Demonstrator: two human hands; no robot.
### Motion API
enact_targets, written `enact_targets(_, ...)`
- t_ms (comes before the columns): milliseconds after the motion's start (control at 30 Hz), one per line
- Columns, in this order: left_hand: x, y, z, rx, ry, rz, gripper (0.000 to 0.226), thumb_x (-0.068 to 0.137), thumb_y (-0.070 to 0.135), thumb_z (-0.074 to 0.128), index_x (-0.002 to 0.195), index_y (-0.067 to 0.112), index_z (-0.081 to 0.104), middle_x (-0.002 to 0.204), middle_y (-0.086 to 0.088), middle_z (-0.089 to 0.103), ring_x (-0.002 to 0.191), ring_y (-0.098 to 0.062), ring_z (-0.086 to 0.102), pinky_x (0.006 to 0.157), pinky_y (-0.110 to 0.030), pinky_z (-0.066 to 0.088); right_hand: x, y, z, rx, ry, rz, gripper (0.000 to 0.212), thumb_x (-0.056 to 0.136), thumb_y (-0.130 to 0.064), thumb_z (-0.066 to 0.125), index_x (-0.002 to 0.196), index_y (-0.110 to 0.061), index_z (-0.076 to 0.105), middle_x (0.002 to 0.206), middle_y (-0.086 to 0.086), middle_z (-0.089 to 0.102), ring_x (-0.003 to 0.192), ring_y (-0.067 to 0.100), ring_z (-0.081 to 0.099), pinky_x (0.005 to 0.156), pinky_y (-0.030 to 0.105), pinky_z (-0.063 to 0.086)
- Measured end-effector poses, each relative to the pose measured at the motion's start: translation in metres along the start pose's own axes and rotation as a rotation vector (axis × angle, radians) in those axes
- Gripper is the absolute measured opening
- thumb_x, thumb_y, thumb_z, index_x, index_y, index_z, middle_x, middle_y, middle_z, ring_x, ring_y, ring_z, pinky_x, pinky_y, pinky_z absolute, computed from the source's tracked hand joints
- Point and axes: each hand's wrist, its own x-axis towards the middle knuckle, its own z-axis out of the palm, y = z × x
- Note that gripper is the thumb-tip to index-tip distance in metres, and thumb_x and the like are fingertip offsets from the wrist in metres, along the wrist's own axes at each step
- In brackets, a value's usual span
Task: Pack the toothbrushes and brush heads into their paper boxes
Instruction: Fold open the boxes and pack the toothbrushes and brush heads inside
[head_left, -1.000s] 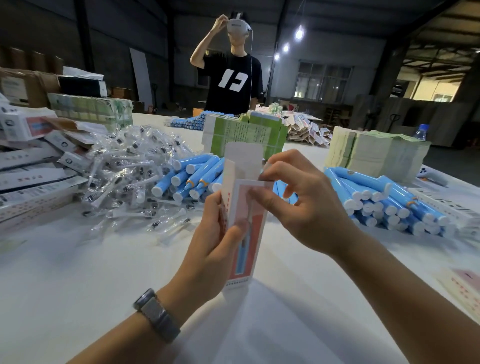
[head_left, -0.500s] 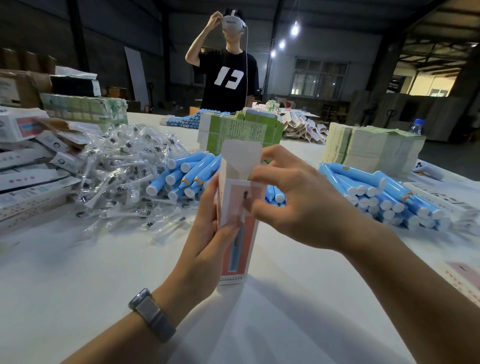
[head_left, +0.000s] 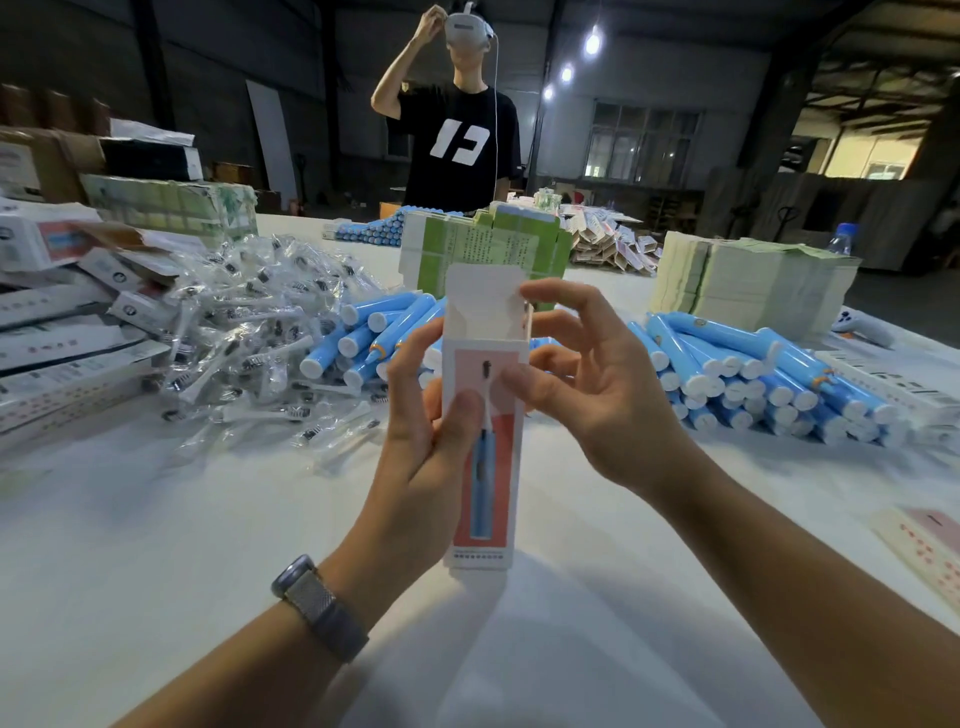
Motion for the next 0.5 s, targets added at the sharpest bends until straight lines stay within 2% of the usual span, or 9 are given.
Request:
enact_targets(67,0.0002,0.0007,-0.0005,-0.015,-0.017,-0.014,0.045,0.102,0.023,0.041,0.138,0.048,0.030,0.118,0.019,0.068,0.100,-0.007,0.069,0.079,-0.023,0.056,-0.0005,0.0013,0.0001,-0.003,0.017,-0.003,0.046,0.080,-0.021,0.073,0.118,-0.024,0.048,0.105,0.001,0.067,0.078,0.029,0.066,0.069,0.042,0.061)
enact_targets(133,0.0006,0.0014,-0.0013,-0.013,-0.025,-0.033,0.045,0.103,0.019,0.041,0.138,0.045,0.032,0.115,0.019,0.069,0.095,-0.008,0.069,0.077,-0.025,0.057,-0.0006,0.0021,0.0008,-0.018,0.016,-0.017,0.039,0.081,-0.022,0.071,0.115,-0.022,0.052,0.105,0.002,0.068,0.076,0.026,0.067,0.065,0.043,0.061)
enact_targets(167,0.0012,0.0019,-0.0017,-0.017,-0.027,-0.045,0.044,0.102,0.018,0.041,0.135,0.046,0.034,0.112,0.016,0.070,0.092,-0.010,0.070,0.076,-0.027,0.058,-0.0005,0.0025,0.0008,-0.020,0.012,-0.026,0.035,0.083,-0.019,0.070,0.114,-0.022,0.054,0.105,0.004,0.068,0.074,0.021,0.067,0.064,0.039,0.060)
enact_targets(233,0.0021,0.0032,-0.0030,-0.038,-0.027,-0.069,0.039,0.101,0.018,0.044,0.128,0.047,0.041,0.108,0.010,0.071,0.089,-0.014,0.070,0.077,-0.036,0.060,-0.0004,0.0031,0.0009,-0.029,0.007,-0.023,0.027,0.087,-0.013,0.068,0.111,-0.022,0.060,0.097,0.013,0.069,0.069,0.013,0.064,0.063,0.032,0.057)
enact_targets(300,0.0027,0.0043,-0.0038,-0.059,-0.020,-0.085,0.037,0.099,0.019,0.046,0.121,0.048,0.046,0.104,0.006,0.071,0.087,-0.020,0.068,0.080,-0.049,0.061,-0.0004,0.0034,0.0008,-0.059,-0.008,-0.009,0.021,0.088,-0.014,0.065,0.105,-0.025,0.063,0.089,0.025,0.067,0.069,0.017,0.062,0.065,0.039,0.056)
enact_targets(333,0.0022,0.0046,-0.0041,-0.057,-0.015,-0.085,0.036,0.098,0.019,0.048,0.119,0.048,0.047,0.101,0.005,0.070,0.086,-0.023,0.067,0.081,-0.056,0.059,-0.0005,0.0032,0.0006,-0.061,-0.022,-0.006,0.019,0.088,-0.015,0.064,0.104,-0.025,0.064,0.086,0.025,0.067,0.070,0.020,0.063,0.067,0.042,0.056)
enact_targets(400,0.0013,0.0053,-0.0037,-0.038,-0.008,-0.070,0.033,0.098,0.024,0.052,0.119,0.049,0.047,0.099,0.003,0.067,0.085,-0.025,0.065,0.081,-0.064,0.056,-0.0003,0.0020,-0.0016,-0.103,-0.039,-0.028,0.016,0.088,-0.017,0.065,0.101,-0.027,0.064,0.089,0.016,0.069,0.078,0.025,0.066,0.071,0.043,0.056)
enact_targets(500,0.0001,0.0056,-0.0030,-0.008,-0.027,-0.042,0.031,0.095,0.034,0.052,0.122,0.047,0.044,0.100,0.002,0.066,0.084,-0.024,0.065,0.078,-0.064,0.056,0.0029,-0.0010,-0.0060,-0.204,-0.028,-0.113,0.015,0.086,-0.016,0.069,0.096,-0.027,0.067,0.114,-0.001,0.064,0.103,0.015,0.062,0.076,0.028,0.052)
